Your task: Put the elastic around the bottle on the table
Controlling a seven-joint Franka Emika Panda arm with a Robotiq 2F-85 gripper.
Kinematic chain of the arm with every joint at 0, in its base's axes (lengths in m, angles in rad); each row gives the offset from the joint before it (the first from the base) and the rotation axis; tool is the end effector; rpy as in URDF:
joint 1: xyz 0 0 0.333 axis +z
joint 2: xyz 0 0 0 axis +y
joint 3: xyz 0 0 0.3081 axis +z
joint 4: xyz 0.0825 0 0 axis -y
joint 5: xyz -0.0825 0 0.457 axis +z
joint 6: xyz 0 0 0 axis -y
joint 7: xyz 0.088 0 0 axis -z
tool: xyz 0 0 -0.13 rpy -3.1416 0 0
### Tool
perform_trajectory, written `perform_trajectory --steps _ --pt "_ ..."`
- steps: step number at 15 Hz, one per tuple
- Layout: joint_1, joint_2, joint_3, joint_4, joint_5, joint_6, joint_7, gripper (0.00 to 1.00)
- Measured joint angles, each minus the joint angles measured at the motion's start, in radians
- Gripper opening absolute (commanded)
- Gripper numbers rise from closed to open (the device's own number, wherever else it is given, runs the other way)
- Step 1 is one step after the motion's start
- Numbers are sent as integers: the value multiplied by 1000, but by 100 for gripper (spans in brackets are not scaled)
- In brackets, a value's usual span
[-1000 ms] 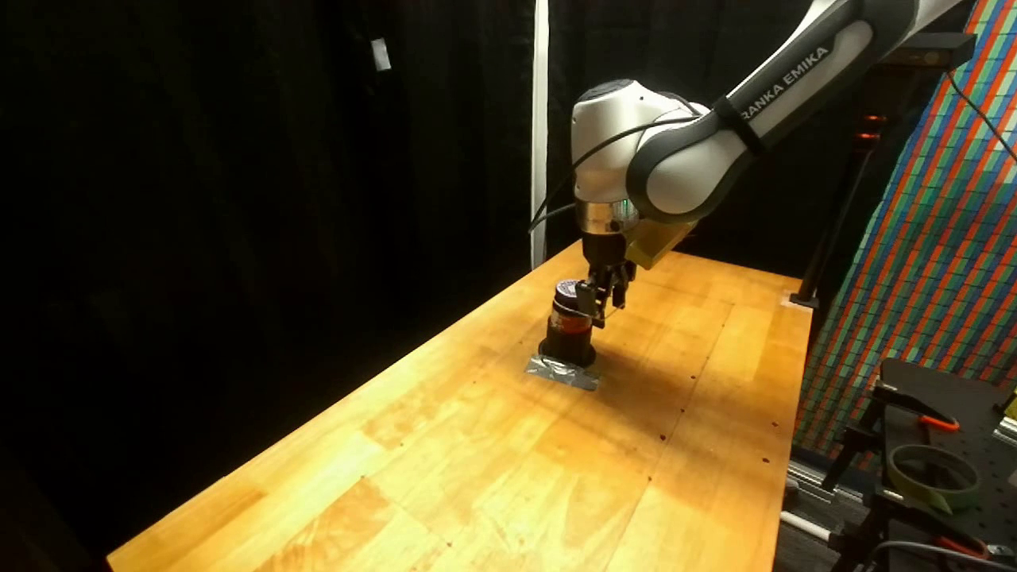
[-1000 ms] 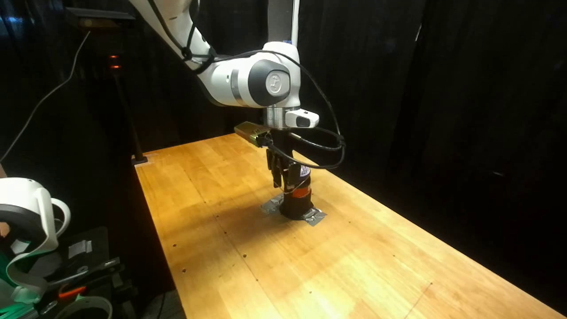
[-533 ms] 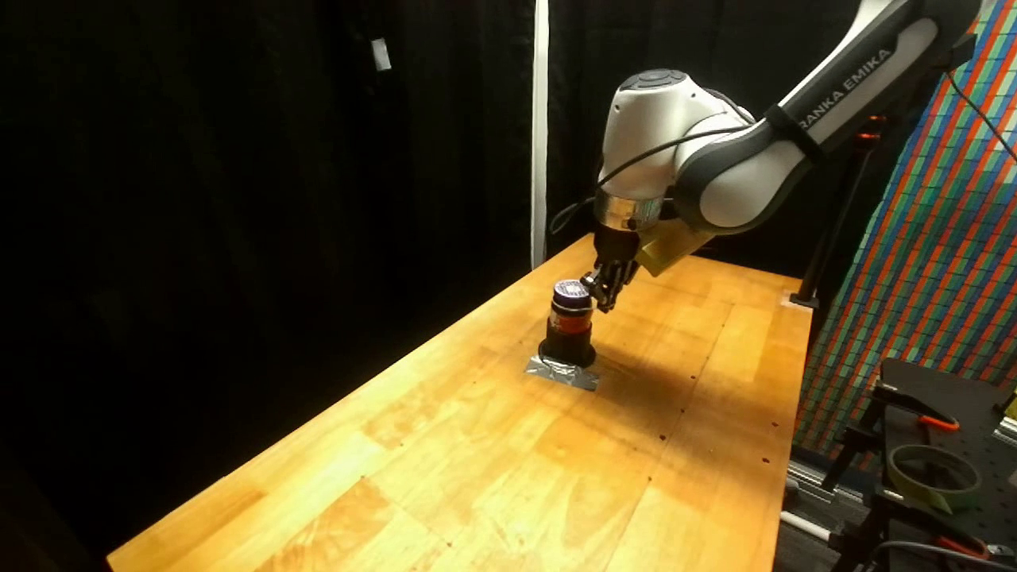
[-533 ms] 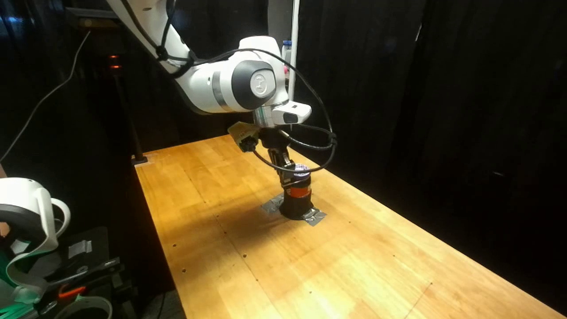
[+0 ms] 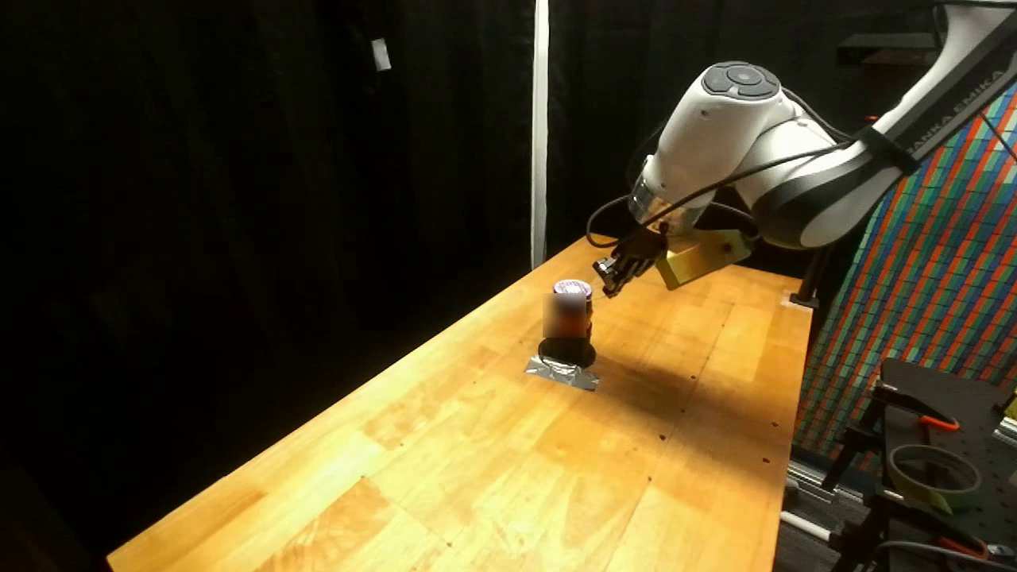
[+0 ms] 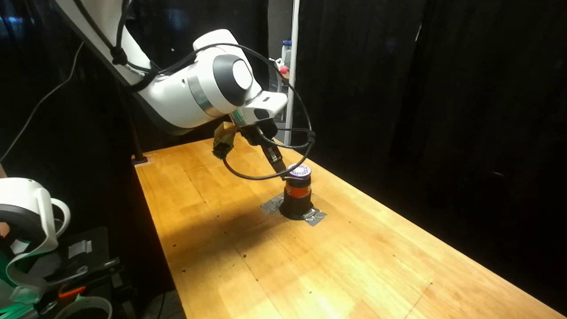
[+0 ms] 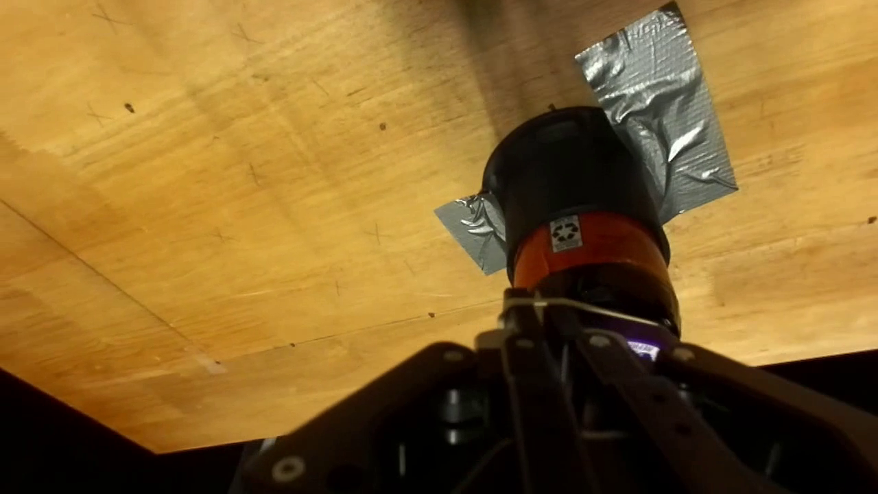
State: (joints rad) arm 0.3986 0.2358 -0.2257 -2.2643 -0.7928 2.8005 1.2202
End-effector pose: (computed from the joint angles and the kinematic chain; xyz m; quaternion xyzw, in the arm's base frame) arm 0.5923 0.1283 0.1936 0.9573 -0.1530 0.2340 0.0735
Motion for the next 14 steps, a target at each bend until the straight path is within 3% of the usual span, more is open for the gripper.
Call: perform_trajectory --steps 8,14 --pt "67 -18 -45 -54 -415 72 479 9" --pt "128 -24 -54 -20 -859 29 940 9"
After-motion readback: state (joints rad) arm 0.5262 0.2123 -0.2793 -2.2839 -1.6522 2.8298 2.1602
